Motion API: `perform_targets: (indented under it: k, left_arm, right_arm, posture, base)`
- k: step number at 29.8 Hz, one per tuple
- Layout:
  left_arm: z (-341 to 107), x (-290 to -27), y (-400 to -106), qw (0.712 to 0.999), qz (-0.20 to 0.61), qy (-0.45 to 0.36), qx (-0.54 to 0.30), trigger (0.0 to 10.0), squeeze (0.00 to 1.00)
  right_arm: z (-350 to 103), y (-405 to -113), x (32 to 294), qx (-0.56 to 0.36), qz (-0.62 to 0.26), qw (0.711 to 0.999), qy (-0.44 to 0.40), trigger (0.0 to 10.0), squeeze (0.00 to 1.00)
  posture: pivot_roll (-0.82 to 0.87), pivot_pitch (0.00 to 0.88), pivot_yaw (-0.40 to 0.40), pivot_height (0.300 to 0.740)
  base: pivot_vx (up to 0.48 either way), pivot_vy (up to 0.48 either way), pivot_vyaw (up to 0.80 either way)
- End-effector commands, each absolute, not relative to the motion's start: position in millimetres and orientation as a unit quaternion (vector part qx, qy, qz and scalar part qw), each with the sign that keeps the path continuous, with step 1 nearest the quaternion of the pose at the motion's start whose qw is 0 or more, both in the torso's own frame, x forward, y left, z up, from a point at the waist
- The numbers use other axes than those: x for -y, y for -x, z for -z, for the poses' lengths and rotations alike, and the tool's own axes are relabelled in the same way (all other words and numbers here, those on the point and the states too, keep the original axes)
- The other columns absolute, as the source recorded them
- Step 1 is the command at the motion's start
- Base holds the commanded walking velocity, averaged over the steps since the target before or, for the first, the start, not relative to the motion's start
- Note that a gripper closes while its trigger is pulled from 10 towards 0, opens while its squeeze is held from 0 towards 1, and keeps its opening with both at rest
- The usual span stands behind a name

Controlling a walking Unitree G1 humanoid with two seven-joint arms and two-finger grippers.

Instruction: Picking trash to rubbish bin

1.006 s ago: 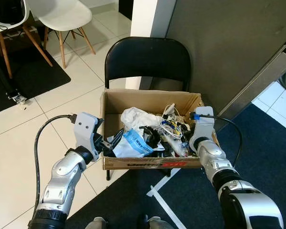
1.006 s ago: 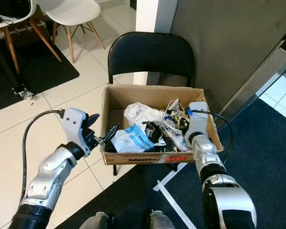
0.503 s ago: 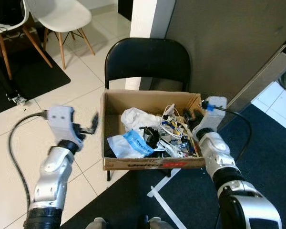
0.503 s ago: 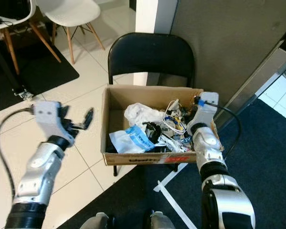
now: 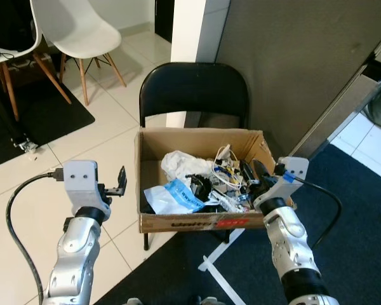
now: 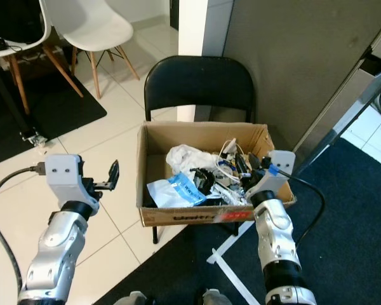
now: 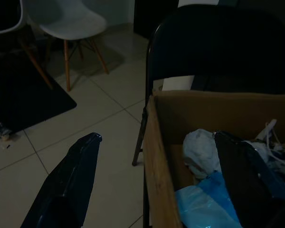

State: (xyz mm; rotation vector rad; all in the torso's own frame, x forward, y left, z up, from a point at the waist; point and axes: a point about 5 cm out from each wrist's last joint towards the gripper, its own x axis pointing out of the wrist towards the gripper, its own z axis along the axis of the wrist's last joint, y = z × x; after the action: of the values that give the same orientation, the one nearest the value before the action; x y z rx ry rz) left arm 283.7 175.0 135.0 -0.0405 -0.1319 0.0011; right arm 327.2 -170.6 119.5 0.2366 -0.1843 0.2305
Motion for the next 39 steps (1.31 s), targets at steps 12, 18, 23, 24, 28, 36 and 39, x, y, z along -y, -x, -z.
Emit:
perform_targets:
  k: [12,18,23,24,28,36,39]
  left_arm:
    - [-130.8,-167.2,-280.0,0.998,-0.003,0.012,0.057,10.0,0.00]
    - [-131.3,-163.0,-280.8,0.998,0.006,0.005,0.056,10.0,0.00]
    - [-131.7,-162.2,-282.0,0.998,0.006,0.002,0.055,10.0,0.00]
    - [-131.8,-162.1,-282.3,0.998,0.006,0.001,0.055,10.0,0.00]
    - [-132.4,-160.0,-284.6,0.998,0.012,-0.012,0.054,10.0,0.00]
    - [-127.6,-161.4,-283.8,0.999,0.015,-0.029,0.040,10.0,0.00]
    - [-126.0,-160.9,-282.4,0.999,0.020,-0.021,0.035,10.0,0.00]
  right_arm:
    - [-107.4,-317.2,166.2,0.060,-0.110,0.986,-0.109,10.0,0.00]
    - [-105.2,-315.0,167.6,0.049,-0.102,0.989,-0.099,10.0,0.00]
    - [-102.9,-314.5,170.7,0.040,-0.088,0.991,-0.092,10.0,0.00]
    - [-102.5,-314.7,171.5,0.039,-0.084,0.992,-0.091,10.0,0.00]
    - [-100.8,-314.7,174.1,0.032,-0.074,0.993,-0.086,10.0,0.00]
    - [-97.9,-313.0,178.5,0.027,-0.056,0.996,-0.071,10.0,0.00]
    - [-95.7,-311.1,178.5,0.023,-0.053,0.996,-0.065,10.0,0.00]
  posture:
    - [0.04,0.093,-0.052,0.740]
    - [0.05,0.097,-0.051,0.740]
    - [0.05,0.098,-0.053,0.740]
    - [0.05,0.098,-0.053,0.740]
    - [0.05,0.104,-0.052,0.740]
    - [0.05,0.113,-0.039,0.740]
    - [0.05,0.118,-0.039,0.740]
  base:
    - [0.000,0.000,-0.27]
    - [0.000,0.000,-0.80]
    - [0.000,0.000,-0.80]
    - [0.000,0.000,-0.80]
    - [0.000,0.000,-0.80]
    - [0.000,0.000,-0.80]
    - [0.000,0.000,-0.80]
